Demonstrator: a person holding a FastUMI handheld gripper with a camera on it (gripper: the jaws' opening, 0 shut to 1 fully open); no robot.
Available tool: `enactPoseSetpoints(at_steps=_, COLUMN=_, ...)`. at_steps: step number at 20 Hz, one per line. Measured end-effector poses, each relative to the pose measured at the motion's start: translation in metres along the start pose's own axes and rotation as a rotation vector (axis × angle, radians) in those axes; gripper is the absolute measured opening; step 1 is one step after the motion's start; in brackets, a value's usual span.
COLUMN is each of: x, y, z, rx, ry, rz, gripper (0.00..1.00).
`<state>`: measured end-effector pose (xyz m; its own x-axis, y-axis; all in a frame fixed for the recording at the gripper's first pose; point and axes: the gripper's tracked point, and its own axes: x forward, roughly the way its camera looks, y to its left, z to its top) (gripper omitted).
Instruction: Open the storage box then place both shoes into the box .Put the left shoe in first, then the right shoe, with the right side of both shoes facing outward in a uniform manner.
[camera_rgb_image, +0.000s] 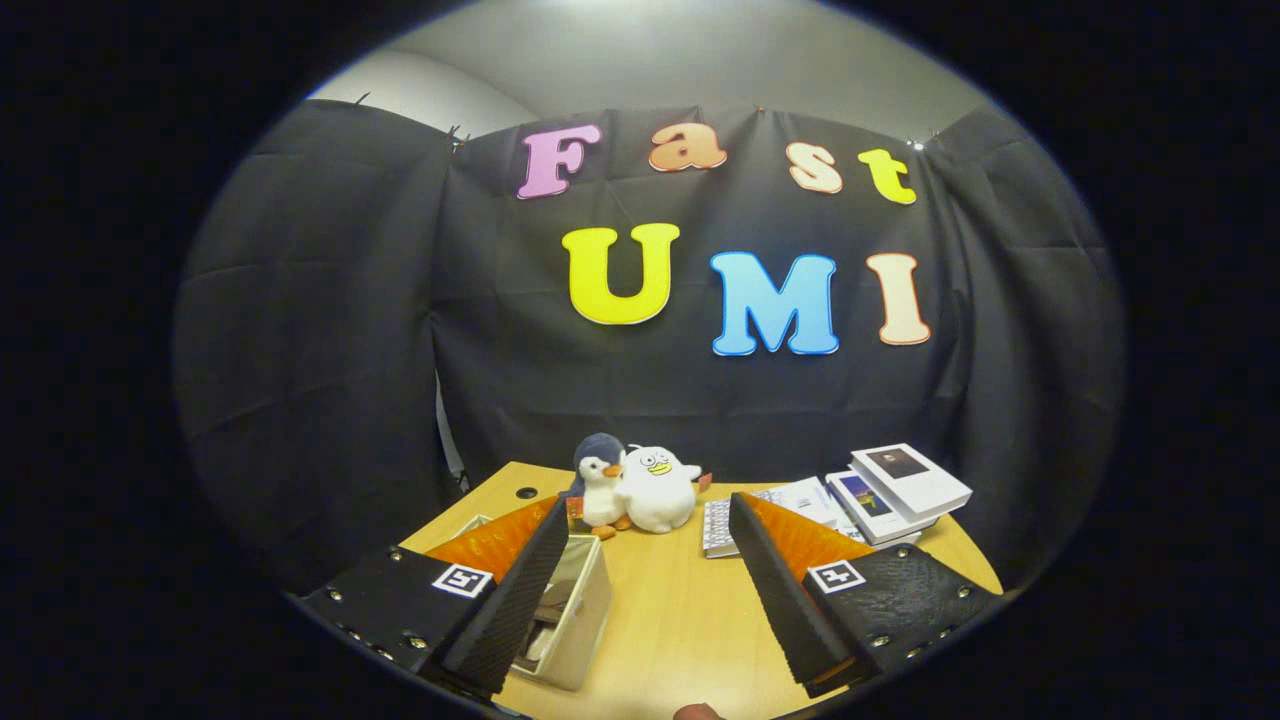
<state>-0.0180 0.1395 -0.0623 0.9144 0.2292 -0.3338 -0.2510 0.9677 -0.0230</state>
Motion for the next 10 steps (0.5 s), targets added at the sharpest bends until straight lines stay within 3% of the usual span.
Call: enactPoseSetpoints(at_steps=10, x=-0.034, y=-0.082, z=0.021, rx=0.034, ry=-0.149, rz=-0.134, gripper=0.99)
